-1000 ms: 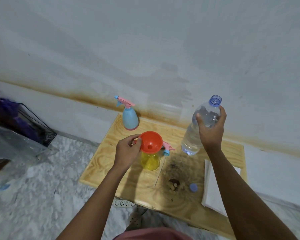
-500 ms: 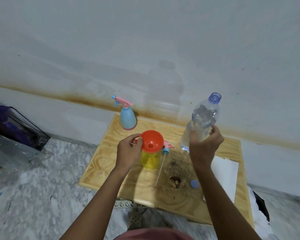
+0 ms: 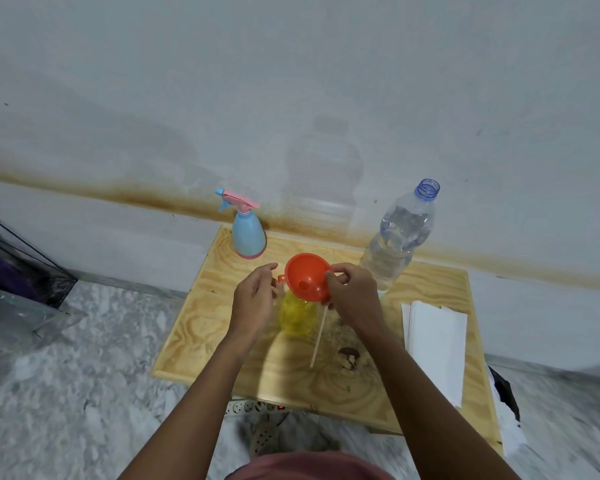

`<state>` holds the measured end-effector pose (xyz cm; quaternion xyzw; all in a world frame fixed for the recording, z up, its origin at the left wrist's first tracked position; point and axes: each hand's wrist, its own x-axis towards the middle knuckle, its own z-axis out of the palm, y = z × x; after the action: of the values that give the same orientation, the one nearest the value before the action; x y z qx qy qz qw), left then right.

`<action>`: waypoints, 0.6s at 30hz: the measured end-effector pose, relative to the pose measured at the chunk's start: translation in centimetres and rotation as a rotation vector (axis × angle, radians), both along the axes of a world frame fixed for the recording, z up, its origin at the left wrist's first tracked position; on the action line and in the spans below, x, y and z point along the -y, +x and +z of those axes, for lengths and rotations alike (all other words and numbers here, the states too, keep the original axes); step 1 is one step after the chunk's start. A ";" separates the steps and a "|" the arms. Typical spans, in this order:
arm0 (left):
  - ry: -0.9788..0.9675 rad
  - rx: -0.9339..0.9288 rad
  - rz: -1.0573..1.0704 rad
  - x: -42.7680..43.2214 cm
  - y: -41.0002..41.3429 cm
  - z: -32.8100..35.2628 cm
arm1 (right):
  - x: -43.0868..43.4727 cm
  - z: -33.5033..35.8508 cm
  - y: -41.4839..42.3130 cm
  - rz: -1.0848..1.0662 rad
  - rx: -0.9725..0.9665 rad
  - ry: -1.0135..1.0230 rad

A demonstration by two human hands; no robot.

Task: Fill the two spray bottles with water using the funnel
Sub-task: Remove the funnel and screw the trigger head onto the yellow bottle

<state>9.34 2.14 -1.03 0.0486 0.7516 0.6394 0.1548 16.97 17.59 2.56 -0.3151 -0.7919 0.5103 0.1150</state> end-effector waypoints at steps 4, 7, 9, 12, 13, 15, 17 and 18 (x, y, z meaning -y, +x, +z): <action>-0.198 -0.070 -0.263 0.1 0.1 -0.8 | -0.2 0.1 -0.1 0.025 -0.008 0.018; -0.221 -0.190 -0.396 -0.6 0.5 -1.2 | -0.4 0.2 -0.2 0.046 0.003 0.055; -0.223 -0.202 -0.387 -1.1 0.4 -2.1 | -0.4 0.2 -0.2 0.065 0.017 0.071; -0.282 -0.146 -0.338 -1.4 0.1 -3.2 | -0.5 0.1 -0.3 0.081 0.021 0.077; -0.301 -0.145 -0.324 -1.5 0.1 -3.7 | -0.5 0.1 -0.3 0.093 0.022 0.077; -0.312 -0.151 -0.315 -1.5 -0.1 -4.3 | -0.8 0.0 -0.2 0.110 0.025 0.066; -0.299 -0.153 -0.325 -1.4 -0.2 -4.4 | -1.2 -0.1 0.1 0.078 -0.011 0.024; -0.288 -0.149 -0.332 -1.4 -0.2 -4.4 | -1.6 -0.1 0.4 0.044 -0.040 0.001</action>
<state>9.14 3.50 -5.46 0.1963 0.8260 0.4860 0.2072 17.37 19.20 2.45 -0.2873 -0.7964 0.5186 0.1197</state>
